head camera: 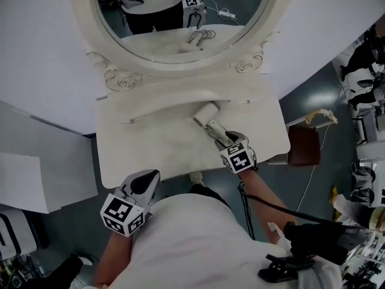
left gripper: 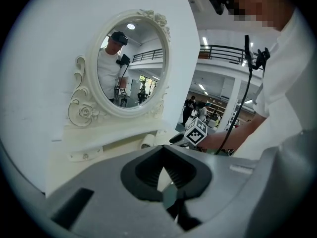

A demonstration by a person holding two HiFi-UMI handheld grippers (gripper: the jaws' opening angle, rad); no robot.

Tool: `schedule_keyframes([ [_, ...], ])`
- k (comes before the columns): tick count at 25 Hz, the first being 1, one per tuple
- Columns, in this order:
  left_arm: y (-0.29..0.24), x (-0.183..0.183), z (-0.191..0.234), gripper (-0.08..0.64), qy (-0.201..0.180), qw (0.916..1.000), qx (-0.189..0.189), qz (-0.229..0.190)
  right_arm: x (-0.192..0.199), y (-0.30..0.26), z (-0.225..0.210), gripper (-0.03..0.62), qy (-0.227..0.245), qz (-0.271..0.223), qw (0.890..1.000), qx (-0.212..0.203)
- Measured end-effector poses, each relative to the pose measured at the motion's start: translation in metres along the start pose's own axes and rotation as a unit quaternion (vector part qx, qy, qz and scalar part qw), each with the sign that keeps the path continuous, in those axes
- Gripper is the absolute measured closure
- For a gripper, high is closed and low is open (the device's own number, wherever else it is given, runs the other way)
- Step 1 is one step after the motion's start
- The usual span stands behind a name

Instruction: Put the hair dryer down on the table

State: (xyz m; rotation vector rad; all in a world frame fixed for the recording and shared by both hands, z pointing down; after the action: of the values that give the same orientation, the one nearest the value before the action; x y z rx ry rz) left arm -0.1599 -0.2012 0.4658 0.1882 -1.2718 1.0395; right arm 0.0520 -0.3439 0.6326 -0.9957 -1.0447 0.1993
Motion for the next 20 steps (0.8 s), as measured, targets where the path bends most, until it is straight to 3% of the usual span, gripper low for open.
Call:
schedule_keyframes([
  [5, 0.025, 0.013, -0.009, 0.558, -0.009, 0.9999, 0.014, -0.005, 0.0, 0.041, 0.023, 0.592, -0.022, -0.033, 0.999, 0.031],
  [20, 0.09, 0.075, -0.047, 0.558, -0.021, 0.9976, 0.064, 0.01, 0.006, 0.136, 0.193, 0.592, -0.033, -0.079, 0.994, -0.07],
])
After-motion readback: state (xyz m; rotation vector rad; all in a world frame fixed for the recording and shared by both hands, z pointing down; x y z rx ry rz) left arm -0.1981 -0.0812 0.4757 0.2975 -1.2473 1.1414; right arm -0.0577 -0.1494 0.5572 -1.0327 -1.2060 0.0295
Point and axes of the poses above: the fingertips, and each gripper's own axes: y backward along the fingers, z to its left, x out of its underside, the point moved 1 cm from there along y, backward along the fingers, and after that the axes turned 7 degrees about x, right-handed, at the moved point
